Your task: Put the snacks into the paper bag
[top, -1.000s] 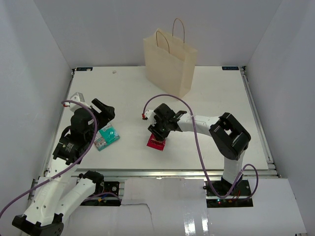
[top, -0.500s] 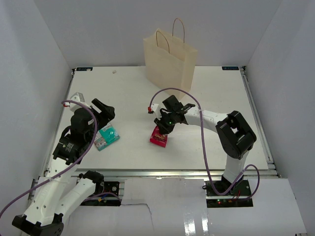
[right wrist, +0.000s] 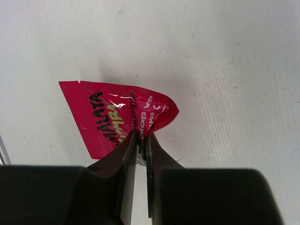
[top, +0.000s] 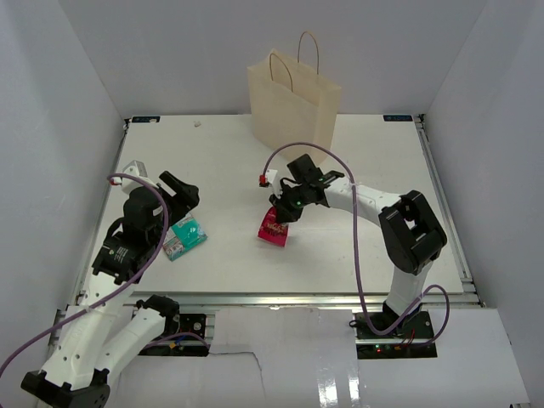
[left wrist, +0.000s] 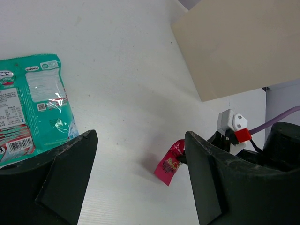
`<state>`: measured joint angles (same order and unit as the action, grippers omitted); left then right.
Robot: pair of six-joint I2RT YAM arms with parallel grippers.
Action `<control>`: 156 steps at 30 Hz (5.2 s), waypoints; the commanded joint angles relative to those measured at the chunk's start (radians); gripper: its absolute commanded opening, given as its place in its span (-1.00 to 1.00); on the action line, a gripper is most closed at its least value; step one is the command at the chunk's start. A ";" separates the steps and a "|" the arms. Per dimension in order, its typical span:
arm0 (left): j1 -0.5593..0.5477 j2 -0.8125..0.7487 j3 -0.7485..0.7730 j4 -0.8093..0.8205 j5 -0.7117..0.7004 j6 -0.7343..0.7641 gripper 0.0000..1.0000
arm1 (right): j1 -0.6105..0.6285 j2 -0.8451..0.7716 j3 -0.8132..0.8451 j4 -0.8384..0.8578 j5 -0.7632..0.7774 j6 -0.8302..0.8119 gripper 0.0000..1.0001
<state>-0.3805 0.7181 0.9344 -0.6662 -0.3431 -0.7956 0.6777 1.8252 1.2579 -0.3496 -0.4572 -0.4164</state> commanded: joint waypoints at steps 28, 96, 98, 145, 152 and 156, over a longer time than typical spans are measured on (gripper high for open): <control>0.005 0.032 -0.068 0.025 0.036 -0.010 0.71 | -0.345 -0.087 0.716 0.337 0.210 0.177 -0.85; 0.683 0.475 -0.296 0.136 0.513 0.202 0.73 | -0.241 -0.162 -0.107 -0.227 -0.503 -0.357 0.80; 0.686 0.484 -0.289 0.120 0.504 0.197 0.79 | -0.241 -0.158 -0.112 -0.220 -0.511 -0.355 0.80; 0.684 0.529 -0.296 0.365 0.809 0.214 -1.00 | -0.227 -0.090 -0.068 -0.232 -0.471 -0.294 0.80; 0.684 0.504 -0.338 0.493 0.995 0.145 -1.00 | -0.213 -0.067 -0.022 -0.213 -0.503 -0.216 0.80; 0.678 0.498 -0.345 0.557 1.062 0.099 -1.00 | -0.211 -0.044 0.005 -0.180 -0.566 -0.077 0.80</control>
<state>0.2996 1.2579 0.5949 -0.2134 0.5941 -0.6491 0.4625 1.7664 1.2179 -0.5648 -0.9489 -0.6113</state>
